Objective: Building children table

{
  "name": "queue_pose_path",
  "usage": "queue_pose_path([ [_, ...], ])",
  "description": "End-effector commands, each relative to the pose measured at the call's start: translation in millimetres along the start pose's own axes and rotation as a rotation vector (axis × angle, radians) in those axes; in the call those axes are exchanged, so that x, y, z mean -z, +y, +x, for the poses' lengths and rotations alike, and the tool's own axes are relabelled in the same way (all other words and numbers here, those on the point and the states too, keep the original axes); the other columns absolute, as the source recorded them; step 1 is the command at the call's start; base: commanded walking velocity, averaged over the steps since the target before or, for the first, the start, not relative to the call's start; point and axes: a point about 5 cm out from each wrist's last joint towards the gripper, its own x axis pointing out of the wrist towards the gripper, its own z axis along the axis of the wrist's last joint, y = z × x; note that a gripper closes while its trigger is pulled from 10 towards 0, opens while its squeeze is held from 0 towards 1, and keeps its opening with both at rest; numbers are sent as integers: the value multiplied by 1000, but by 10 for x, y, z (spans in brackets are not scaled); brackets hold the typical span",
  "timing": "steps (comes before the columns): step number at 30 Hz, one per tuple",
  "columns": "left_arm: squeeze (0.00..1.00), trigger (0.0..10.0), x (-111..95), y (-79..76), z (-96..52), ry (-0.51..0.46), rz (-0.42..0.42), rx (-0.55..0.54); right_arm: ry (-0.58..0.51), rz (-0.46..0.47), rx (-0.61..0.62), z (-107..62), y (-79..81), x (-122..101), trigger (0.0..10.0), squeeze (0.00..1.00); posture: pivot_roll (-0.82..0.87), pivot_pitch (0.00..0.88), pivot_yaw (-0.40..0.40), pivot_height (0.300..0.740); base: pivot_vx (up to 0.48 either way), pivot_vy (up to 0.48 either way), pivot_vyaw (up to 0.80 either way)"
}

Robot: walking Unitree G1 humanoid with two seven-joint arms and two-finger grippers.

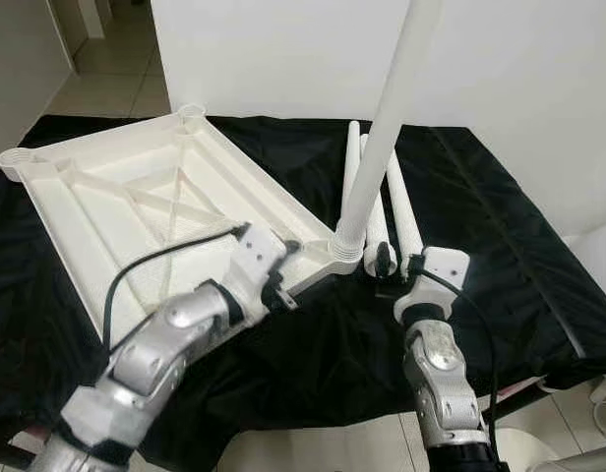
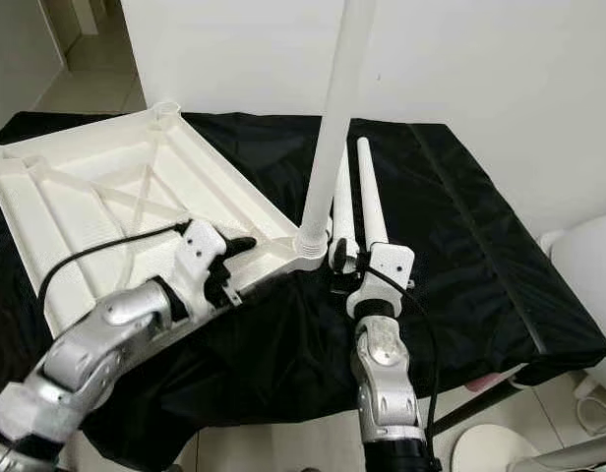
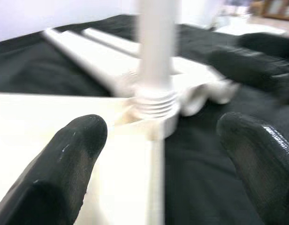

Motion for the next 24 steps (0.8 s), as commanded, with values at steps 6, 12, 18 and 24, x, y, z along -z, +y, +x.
queue_pose_path([
  [6, 0, 10000, 113, 199, -55, 79, 41, -103, -23, -23, 21, -67, -103, -34, 10000, 0, 1, 83, -41, 740, 0, 0, 0],
  [12, 0, 10000, 278, 229, -93, 187, 75, -108, -26, -38, 49, -65, -185, -46, 10000, 0, -4, 90, -31, 740, 0, 0, 0],
  [18, 0, 10000, 367, 320, -79, 258, 74, -173, -33, -39, 61, -46, -203, -65, 10000, 0, -6, 92, -27, 740, 0, 0, 0],
  [24, 0, 10000, 493, 408, -103, 357, 66, -238, -35, -39, 64, -46, -195, -74, 10000, 0, -5, 95, -20, 740, 0, 0, 0],
])
